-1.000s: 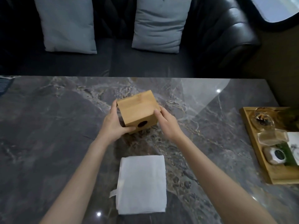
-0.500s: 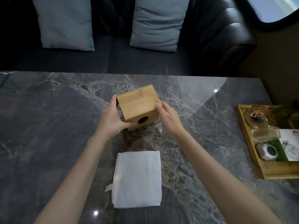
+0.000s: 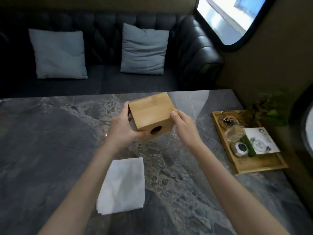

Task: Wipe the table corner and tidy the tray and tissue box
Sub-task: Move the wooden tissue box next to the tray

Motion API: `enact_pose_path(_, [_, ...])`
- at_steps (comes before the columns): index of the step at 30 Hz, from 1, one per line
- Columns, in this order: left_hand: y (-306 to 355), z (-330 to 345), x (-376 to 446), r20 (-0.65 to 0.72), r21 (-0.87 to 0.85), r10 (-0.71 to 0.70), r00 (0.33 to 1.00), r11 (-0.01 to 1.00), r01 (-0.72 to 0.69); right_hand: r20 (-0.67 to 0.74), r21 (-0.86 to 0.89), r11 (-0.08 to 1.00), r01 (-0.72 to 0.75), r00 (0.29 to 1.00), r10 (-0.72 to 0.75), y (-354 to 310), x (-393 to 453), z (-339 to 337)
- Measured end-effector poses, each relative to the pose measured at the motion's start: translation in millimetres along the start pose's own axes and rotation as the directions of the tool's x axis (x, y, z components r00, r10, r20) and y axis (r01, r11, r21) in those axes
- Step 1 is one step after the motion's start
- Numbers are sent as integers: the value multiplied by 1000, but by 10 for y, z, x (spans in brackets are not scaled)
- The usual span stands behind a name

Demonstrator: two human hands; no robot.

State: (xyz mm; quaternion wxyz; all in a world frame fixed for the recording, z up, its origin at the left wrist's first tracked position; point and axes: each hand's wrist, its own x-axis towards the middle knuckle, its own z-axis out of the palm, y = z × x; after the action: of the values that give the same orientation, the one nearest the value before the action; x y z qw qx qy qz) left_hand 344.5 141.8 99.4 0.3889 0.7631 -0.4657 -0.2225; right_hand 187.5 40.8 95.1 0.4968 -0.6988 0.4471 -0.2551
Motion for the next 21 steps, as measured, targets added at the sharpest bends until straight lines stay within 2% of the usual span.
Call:
enact_pose_path(5, [415,391,-222,50,-31,48,998,998,-46,-69,-46,999,16,997,-19,97,-338,-561])
enact_pose_path(15, [1112,1492,-566,185,-96,114,976,991,-98,-228,-74,990,-123,968,103,621,-965,-1706])
enact_pose_path(21, [1424,2117,-699,257,-87,141,956,989,-122,-308,-24,977,-210,932,193,989,-1245,-2244])
